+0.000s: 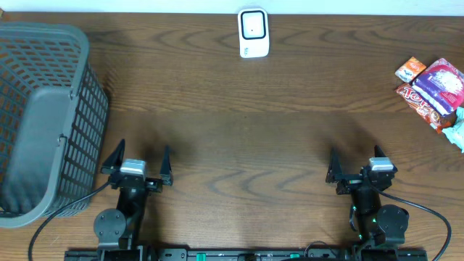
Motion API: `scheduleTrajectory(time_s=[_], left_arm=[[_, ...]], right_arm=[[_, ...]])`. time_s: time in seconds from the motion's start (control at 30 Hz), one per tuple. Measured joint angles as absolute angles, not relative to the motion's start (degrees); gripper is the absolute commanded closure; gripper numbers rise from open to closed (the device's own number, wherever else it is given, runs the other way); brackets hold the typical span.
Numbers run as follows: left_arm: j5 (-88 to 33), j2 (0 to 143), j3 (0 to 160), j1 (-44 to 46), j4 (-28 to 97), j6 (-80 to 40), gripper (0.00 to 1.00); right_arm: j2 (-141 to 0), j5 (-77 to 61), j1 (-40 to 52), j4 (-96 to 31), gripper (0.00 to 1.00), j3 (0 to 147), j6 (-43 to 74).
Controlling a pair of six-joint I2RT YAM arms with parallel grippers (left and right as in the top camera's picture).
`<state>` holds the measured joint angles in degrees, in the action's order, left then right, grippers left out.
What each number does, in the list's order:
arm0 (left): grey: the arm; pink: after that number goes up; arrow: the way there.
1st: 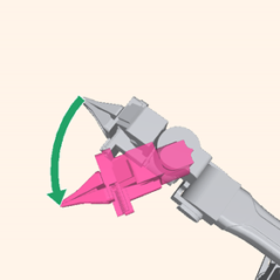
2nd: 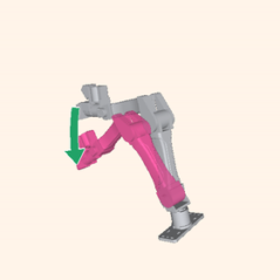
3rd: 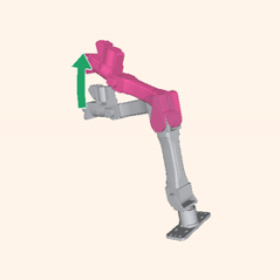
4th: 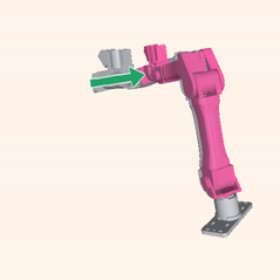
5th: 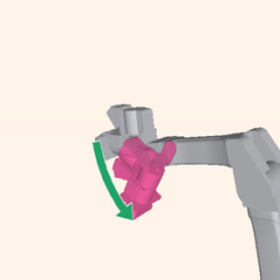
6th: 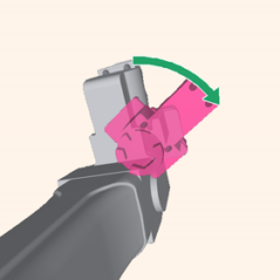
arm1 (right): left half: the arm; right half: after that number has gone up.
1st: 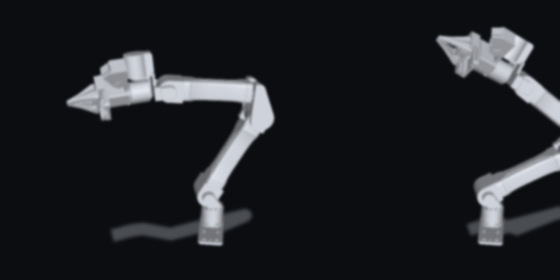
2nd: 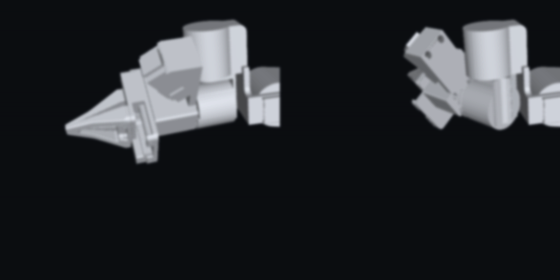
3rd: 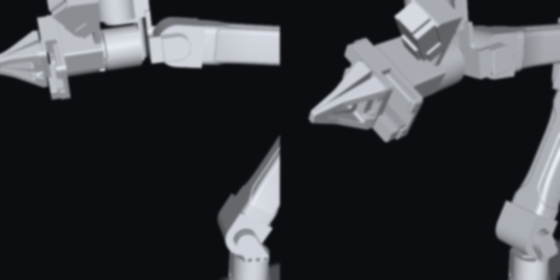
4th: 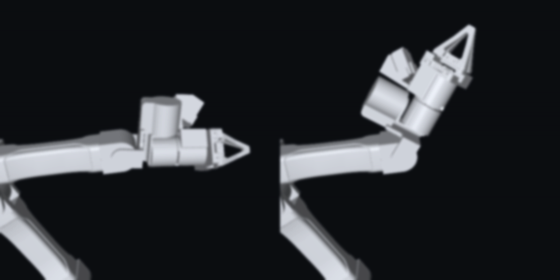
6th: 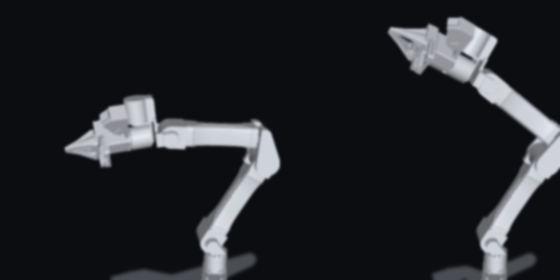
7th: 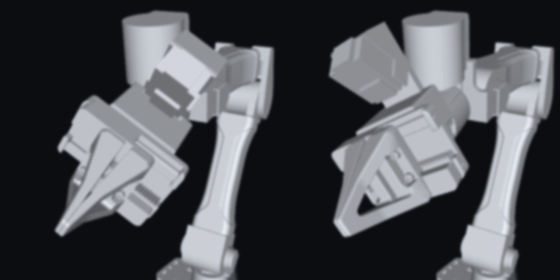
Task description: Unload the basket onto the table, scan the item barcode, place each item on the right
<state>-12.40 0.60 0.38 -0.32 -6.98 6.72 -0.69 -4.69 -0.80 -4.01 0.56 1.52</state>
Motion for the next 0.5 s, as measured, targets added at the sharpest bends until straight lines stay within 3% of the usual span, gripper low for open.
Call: scheduleTrajectory(time_s=[0.17,0.5], left_arm=[[-13.6,0.6,0.6,-0.3,-0.3,11.0,0.02],[-13.3,0.6,0.7,-0.3,0.1,11.7,0.02]], right_arm=[[-0.6,-4.7,-0.8,-4.1,0.01,0.5,1.5],[-0.6,-4.7,-0.8,-4.0,0.01,0.5,1.5]])
